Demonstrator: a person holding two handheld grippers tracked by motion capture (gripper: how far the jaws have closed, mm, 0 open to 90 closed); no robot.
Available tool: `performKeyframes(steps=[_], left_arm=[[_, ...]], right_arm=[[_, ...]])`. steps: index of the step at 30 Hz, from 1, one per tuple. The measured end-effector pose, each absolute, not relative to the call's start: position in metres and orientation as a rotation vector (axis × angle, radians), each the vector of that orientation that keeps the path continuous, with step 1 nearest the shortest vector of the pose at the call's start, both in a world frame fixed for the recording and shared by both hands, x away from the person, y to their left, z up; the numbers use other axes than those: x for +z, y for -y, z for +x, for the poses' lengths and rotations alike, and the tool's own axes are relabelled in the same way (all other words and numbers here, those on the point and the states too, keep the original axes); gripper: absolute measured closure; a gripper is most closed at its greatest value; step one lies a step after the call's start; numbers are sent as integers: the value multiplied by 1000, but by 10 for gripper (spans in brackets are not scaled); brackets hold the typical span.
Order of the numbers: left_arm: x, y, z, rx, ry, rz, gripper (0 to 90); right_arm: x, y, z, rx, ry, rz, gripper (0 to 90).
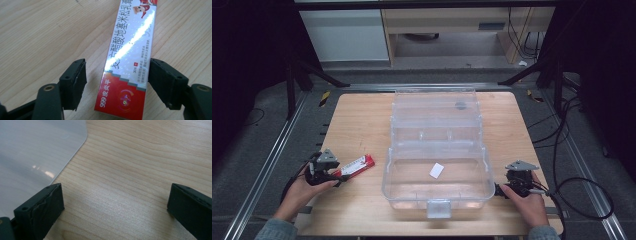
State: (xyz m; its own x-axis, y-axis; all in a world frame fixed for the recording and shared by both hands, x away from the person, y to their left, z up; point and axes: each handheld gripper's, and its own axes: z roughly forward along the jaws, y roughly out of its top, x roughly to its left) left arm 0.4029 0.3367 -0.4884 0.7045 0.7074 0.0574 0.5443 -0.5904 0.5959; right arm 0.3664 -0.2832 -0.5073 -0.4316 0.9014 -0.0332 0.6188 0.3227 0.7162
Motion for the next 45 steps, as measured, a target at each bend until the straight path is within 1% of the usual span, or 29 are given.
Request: performKeyframes(steps=[2,4,9,19,23,24,30,45], left_arm=[[-489,-336,403,387,-955,2363,337],[-490,-336,404,358,-962,2372,350],[-492,-336,406,318,-963,2396,365],[-486,-331,414,236,-958,2499,414],[-482,-328,420,209,-943,2569,443],[-481,-326,421,201,-942,2586,481],[-477,-325,422,234,-948,2593,504],[-443,-328,414,296,-907,2607,507]], right_arm=[[-507,283,366,887,-2165,1343,10],[-507,283,366,888,-2165,1343,10],[-507,283,366,887,-2165,1343,10],[-507,283,366,887,-2165,1343,10],[-507,283,366,887,-2165,1343,10],[-507,283,366,888,-2165,1343,10],[-507,283,366,887,-2165,1343,10],[-507,283,366,888,-2165,1343,10]])
